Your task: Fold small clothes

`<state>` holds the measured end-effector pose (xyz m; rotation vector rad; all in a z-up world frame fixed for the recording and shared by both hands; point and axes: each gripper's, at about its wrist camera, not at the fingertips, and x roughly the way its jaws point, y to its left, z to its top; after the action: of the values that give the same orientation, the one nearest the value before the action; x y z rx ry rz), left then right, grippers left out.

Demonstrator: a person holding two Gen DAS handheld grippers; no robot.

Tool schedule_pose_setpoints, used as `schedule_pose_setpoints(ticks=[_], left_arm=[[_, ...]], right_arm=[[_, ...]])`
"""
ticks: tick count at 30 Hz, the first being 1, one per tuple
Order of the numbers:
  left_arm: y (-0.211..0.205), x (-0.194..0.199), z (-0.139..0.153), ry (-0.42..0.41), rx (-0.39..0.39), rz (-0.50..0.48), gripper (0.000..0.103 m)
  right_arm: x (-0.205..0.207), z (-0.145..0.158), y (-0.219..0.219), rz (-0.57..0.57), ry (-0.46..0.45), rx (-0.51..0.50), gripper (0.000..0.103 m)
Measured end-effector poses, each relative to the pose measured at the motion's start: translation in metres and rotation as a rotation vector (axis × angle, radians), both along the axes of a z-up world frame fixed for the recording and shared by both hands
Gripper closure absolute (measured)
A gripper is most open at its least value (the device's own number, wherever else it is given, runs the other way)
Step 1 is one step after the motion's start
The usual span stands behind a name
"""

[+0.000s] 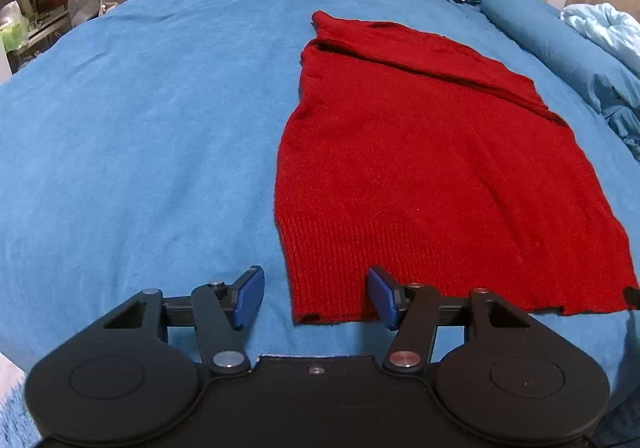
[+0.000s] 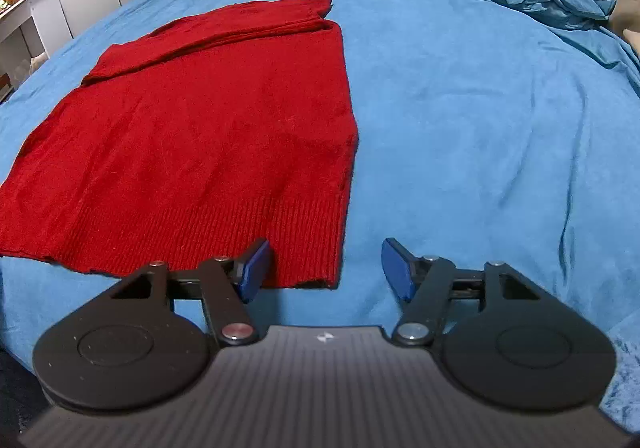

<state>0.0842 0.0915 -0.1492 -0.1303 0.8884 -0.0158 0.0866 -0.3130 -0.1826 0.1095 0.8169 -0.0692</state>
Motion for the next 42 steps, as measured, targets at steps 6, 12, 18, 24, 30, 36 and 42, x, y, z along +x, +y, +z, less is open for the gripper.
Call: schedule_pose_setpoints(ticks=[6,12,18,24,30,36,42], left_arm=[[-0.008,-0.002,-0.002,-0.004,0.042,-0.010,0.057],[-0.006,-0.003,-0.001,0.000,0.040,0.004,0.092],[-0.005,-0.011,0.014,-0.031,0.004,0.024,0.097],[0.002,-0.013,0.054,-0.105,-0.062,0.043,0.097],[-0.002,0.032,0.127,-0.281,-0.078,0.042,0.097],[-0.012,0.152,0.191,-0.400,-0.082,0.033,0.098],[-0.016,0.305,0.177,-0.366,-0.093,0.102,0.097]], right_arm=[[-0.003,-0.002,0.013,0.057,-0.007,-0.013,0.054],[-0.001,-0.004,0.017,0.049,-0.020,0.006,0.078],[-0.008,0.006,0.008,0.023,-0.061,0.062,0.082],[-0.019,0.047,-0.009,0.003,-0.154,0.189,0.083],[0.019,0.114,-0.026,-0.010,-0.244,0.299,0.083],[0.133,0.183,-0.038,0.018,-0.336,0.349,0.083],[0.296,0.187,-0.052,-0.023,-0.325,0.325,0.083]])
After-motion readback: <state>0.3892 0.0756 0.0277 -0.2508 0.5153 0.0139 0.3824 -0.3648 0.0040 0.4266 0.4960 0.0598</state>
